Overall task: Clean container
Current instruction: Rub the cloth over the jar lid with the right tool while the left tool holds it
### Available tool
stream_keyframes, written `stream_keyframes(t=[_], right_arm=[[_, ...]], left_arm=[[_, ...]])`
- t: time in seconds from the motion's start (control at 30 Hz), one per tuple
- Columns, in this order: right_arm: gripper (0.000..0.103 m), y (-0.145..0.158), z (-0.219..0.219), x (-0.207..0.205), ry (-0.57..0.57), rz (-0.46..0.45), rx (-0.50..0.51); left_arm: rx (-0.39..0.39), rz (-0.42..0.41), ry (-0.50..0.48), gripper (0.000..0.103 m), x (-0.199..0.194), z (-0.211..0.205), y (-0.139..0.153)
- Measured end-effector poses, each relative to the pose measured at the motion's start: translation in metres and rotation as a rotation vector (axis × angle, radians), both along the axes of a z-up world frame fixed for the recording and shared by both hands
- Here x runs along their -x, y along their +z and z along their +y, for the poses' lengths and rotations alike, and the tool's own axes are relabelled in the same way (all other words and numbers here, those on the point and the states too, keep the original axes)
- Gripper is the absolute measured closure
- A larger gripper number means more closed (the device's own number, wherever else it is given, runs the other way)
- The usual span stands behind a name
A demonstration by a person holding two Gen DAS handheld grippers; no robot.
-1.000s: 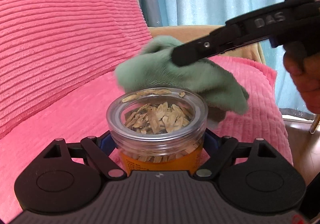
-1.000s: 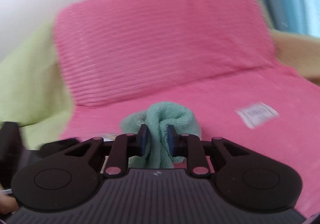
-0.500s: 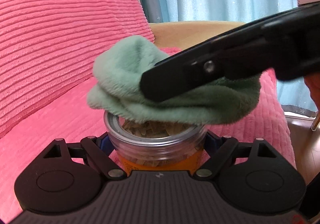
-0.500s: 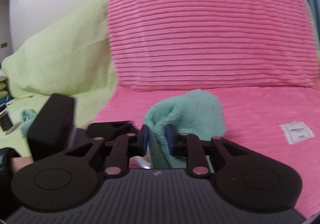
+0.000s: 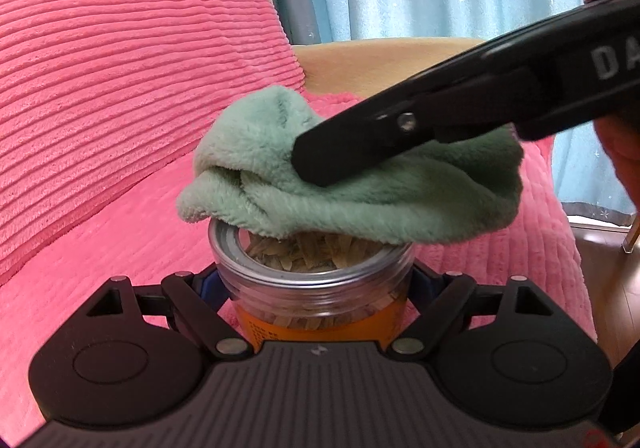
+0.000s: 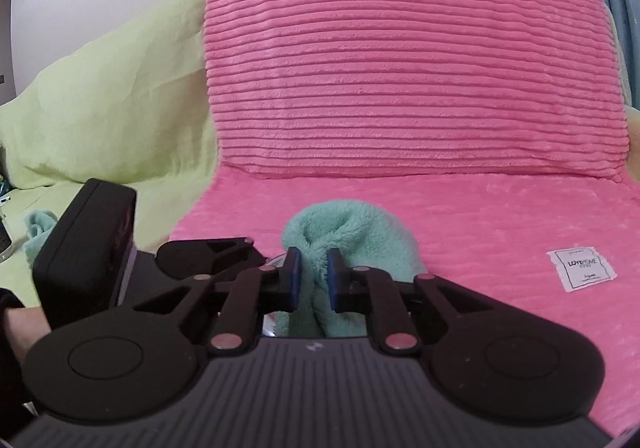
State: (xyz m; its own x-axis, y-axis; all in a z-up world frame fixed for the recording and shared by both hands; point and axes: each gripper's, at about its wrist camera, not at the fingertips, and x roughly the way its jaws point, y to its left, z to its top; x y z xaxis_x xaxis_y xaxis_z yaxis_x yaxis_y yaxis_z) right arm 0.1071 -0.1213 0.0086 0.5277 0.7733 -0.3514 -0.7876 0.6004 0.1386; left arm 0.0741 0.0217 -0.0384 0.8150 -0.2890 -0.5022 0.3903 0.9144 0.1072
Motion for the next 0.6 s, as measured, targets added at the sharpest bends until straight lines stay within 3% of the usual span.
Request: stream_keyframes(t=[0.33, 0.6], right_arm=[[0.091, 0.001, 0.005, 0.005, 0.088, 0.091, -0.063], [0.093, -0.006, 0.015, -0.008, -0.005, 0.057, -0.087]], left_arm=[[0.005, 0.001, 0.005, 0.018, 0.002, 0.000, 0.000], [-0.003, -0.009, 0.013, 0.018, 0.000, -0.006, -0.002]])
